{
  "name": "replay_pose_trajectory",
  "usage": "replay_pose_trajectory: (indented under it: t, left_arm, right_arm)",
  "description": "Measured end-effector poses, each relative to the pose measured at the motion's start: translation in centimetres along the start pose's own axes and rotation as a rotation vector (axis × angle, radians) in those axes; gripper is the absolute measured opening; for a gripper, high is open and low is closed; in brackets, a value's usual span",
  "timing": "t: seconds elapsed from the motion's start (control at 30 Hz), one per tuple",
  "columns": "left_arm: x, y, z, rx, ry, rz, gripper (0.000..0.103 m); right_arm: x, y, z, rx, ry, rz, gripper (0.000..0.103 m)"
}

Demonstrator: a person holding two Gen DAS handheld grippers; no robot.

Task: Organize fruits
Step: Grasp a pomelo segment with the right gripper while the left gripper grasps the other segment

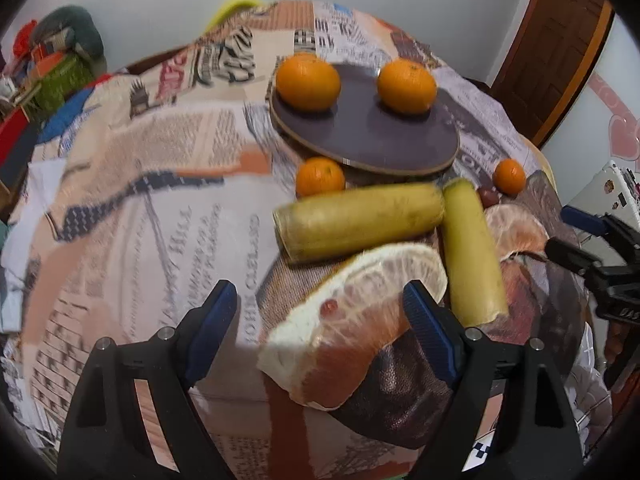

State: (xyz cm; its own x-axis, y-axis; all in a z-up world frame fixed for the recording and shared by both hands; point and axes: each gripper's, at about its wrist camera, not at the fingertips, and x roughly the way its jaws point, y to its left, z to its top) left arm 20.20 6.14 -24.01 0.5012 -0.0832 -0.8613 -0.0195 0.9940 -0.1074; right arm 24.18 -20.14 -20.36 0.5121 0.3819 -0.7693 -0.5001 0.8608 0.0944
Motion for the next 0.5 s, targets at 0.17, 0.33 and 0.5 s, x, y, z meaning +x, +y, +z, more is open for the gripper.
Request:
replay_pose_trajectory:
  t: [0.17,0.33,0.5]
  left_arm:
    - [0.3,-0.1,-0.3,-0.020,-0.011,-0.027,0.087]
    - [0.4,-1.3,-0.5,0.029,-0.007,-0.047,0.087]
    - [0.0,-2.5,-1.6,0.091,-0.014,-0.015,0.080]
  right_arm:
    - [1.8,-0.4,-0.7,0.018,0.050,0.027,0.075]
    - [1.5,0.1,-1.0,-0.015,0.037,0.030,0.055]
    - [0.7,0.5,-1.4,-0.040,0.043,0.041,0.039]
